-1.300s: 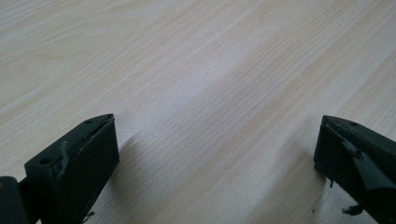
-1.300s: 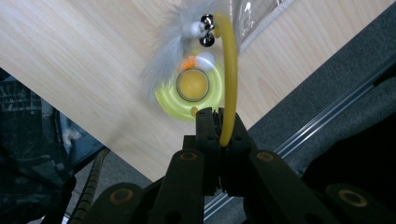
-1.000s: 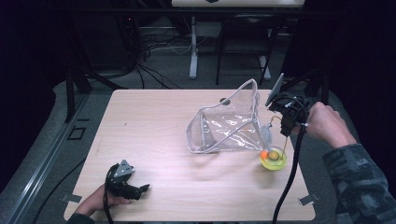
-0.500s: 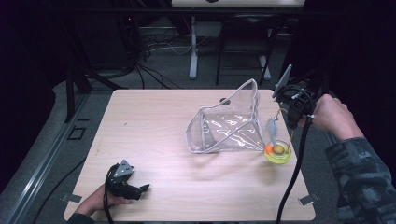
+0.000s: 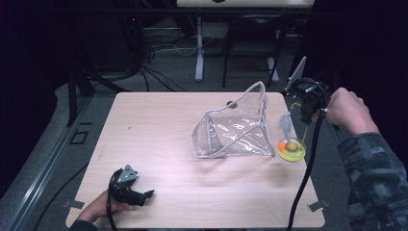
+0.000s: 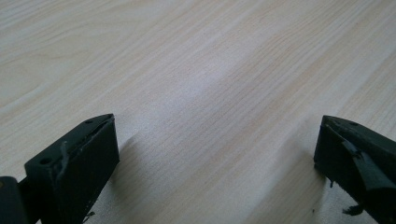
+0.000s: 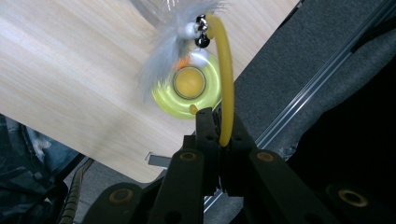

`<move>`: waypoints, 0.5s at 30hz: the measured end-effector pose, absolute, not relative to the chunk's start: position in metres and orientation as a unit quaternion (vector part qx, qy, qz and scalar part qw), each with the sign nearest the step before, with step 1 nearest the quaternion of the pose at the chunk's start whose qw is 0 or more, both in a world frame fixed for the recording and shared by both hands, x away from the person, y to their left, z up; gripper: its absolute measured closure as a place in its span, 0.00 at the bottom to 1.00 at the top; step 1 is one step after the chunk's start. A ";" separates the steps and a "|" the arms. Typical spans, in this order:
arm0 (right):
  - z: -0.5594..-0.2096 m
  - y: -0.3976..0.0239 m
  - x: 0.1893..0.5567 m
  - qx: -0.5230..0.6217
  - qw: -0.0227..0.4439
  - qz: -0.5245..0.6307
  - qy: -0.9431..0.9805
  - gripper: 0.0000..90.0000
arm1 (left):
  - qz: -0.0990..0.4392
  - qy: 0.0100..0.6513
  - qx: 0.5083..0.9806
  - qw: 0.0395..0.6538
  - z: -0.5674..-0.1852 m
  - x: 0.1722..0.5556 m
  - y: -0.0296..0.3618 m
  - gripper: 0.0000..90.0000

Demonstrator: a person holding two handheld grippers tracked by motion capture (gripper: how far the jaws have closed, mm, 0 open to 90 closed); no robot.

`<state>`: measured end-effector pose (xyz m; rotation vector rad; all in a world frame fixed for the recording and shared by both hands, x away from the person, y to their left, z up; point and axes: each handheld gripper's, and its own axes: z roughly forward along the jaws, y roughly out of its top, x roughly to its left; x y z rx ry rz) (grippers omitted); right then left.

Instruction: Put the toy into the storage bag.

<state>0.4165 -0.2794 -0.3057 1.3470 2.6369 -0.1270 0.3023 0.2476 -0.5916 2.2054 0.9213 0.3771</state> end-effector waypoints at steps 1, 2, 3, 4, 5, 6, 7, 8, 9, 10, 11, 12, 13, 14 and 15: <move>-0.303 -0.280 0.418 0.455 0.093 -0.045 0.884 0.97 | 0.146 0.356 0.853 0.353 -0.592 0.302 0.248 0.00; -0.303 -0.280 0.418 0.455 0.093 -0.045 0.884 0.97 | 0.146 0.356 0.853 0.353 -0.592 0.302 0.248 0.00; -0.301 -0.280 0.420 0.455 0.098 -0.043 0.884 0.97 | 0.146 0.356 0.853 0.353 -0.592 0.302 0.248 0.00; -0.301 -0.280 0.420 0.455 0.098 -0.043 0.884 0.97 | 0.146 0.356 0.853 0.353 -0.592 0.302 0.248 0.00; -0.297 -0.281 0.422 0.456 0.098 -0.047 0.883 0.97 | 0.146 0.356 0.853 0.353 -0.592 0.302 0.248 0.00; -0.297 -0.281 0.422 0.456 0.098 -0.047 0.883 0.97 | 0.146 0.356 0.853 0.353 -0.592 0.302 0.248 0.00; -0.297 -0.281 0.423 0.459 0.099 -0.044 0.882 0.97 | 0.146 0.356 0.853 0.353 -0.592 0.302 0.248 0.00; -0.295 -0.280 0.424 0.458 0.101 -0.042 0.882 0.97 | 0.146 0.356 0.853 0.353 -0.592 0.302 0.248 0.00; -0.295 -0.280 0.424 0.458 0.101 -0.042 0.882 0.97 | 0.146 0.356 0.853 0.353 -0.592 0.302 0.248 0.00; -0.293 -0.280 0.424 0.456 0.099 -0.043 0.884 0.97 | 0.146 0.356 0.853 0.353 -0.592 0.302 0.248 0.00; -0.292 -0.279 0.425 0.458 0.099 -0.042 0.882 0.97 | 0.147 0.356 0.853 0.353 -0.592 0.302 0.248 0.00; -0.291 -0.279 0.425 0.458 0.099 -0.042 0.882 0.97 | 0.146 0.356 0.853 0.353 -0.592 0.302 0.248 0.00; -0.291 -0.279 0.425 0.458 0.099 -0.042 0.882 0.97 | 0.146 0.356 0.853 0.353 -0.592 0.302 0.248 0.00; -0.289 -0.279 0.426 0.457 0.101 -0.041 0.883 0.97 | 0.146 0.356 0.853 0.353 -0.592 0.302 0.248 0.00; -0.289 -0.279 0.426 0.457 0.101 -0.041 0.883 0.97 | 0.146 0.356 0.853 0.353 -0.592 0.302 0.248 0.00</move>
